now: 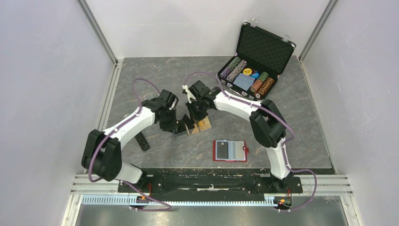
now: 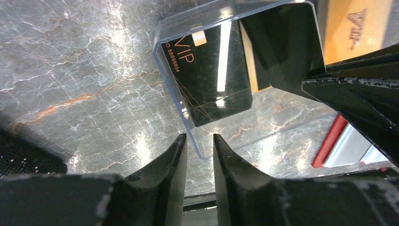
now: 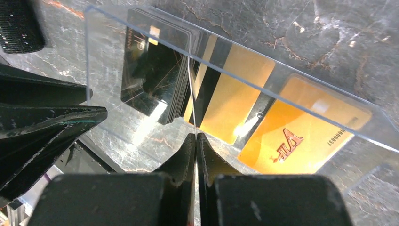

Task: Put the credit cards into the card holder
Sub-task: Pick up the credit card from the storage box.

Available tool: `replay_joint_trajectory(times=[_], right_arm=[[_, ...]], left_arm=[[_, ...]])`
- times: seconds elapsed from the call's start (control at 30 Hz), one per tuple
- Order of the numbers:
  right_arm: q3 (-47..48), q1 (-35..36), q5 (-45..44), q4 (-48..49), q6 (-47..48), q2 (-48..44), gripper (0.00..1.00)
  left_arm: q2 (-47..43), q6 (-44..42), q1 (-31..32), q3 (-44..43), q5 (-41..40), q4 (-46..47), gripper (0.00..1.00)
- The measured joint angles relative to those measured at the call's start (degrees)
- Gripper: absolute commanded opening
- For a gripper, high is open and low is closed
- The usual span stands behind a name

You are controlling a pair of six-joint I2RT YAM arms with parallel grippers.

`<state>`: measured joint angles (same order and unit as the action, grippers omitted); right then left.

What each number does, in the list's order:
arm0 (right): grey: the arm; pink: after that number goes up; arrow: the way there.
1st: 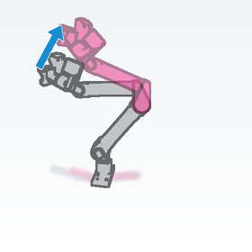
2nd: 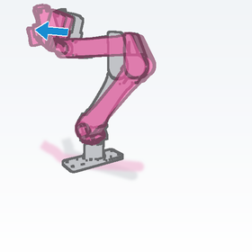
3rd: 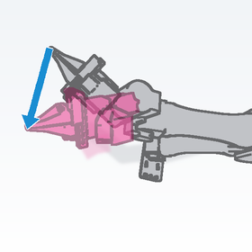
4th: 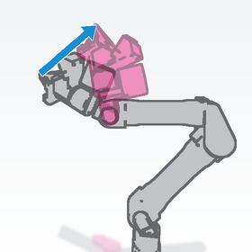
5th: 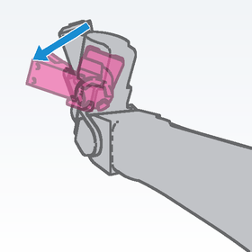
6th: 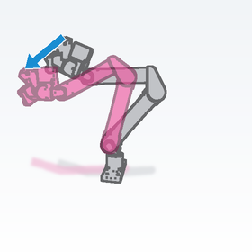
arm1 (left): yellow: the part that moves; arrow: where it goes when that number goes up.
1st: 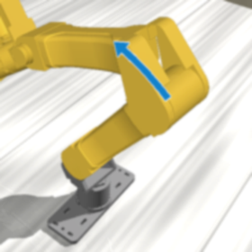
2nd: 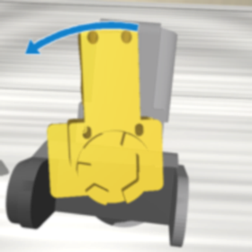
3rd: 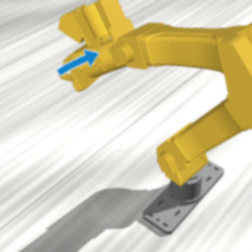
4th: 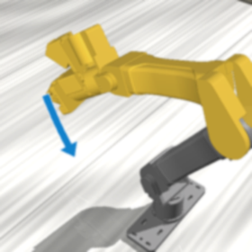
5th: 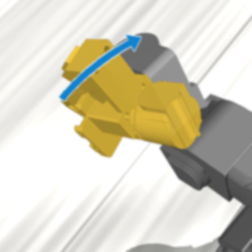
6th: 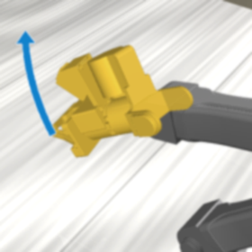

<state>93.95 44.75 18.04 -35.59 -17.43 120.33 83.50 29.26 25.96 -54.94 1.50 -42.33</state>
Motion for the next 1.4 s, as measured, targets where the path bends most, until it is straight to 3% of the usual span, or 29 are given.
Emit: replay_joint_trajectory(times=[0.33, 0.53, 0.67, 0.83, 1.07, 1.23, 1.4], right_arm=[[-1.11, -2.21, 0.13, 1.33, -0.24, -9.88, 0.0], [-7.54, -8.04, 4.15, 5.38, -2.78, -18.75, 0.0], [-16.68, -13.11, 9.11, 8.96, -5.66, -26.38, 0.0], [-26.21, -18.01, 14.95, 11.65, -9.57, -35.63, 0.0], [-33.66, -18.51, 23.67, 18.18, -16.26, -43.08, 0.0], [-35.39, -18.53, 26.75, 20.87, -19.69, -43.63, 0.0], [-35.82, -18.51, 28.72, 23.32, -22.53, -43.69, 0.0]], left_arm=[[-11.93, 0.13, 0.17, -3.65, -0.9, 1.01, 0.56], [-18.27, 3.04, 0.15, -0.87, 4.87, 9.68, 0.61], [-19.98, 7.96, 0.15, 5.73, 11.93, 21.49, 0.61], [-19.58, 18.51, 0.15, 16.81, 21.62, 42.95, 0.62], [-13.46, 32.2, 0.31, 24.17, 30.73, 71.1, 0.61], [-11.82, 36.59, 1.09, 24.79, 33.81, 81.0, 0.52], [-8.37, 39.6, 2.8, 24.63, 35.52, 88.37, 0.24]])
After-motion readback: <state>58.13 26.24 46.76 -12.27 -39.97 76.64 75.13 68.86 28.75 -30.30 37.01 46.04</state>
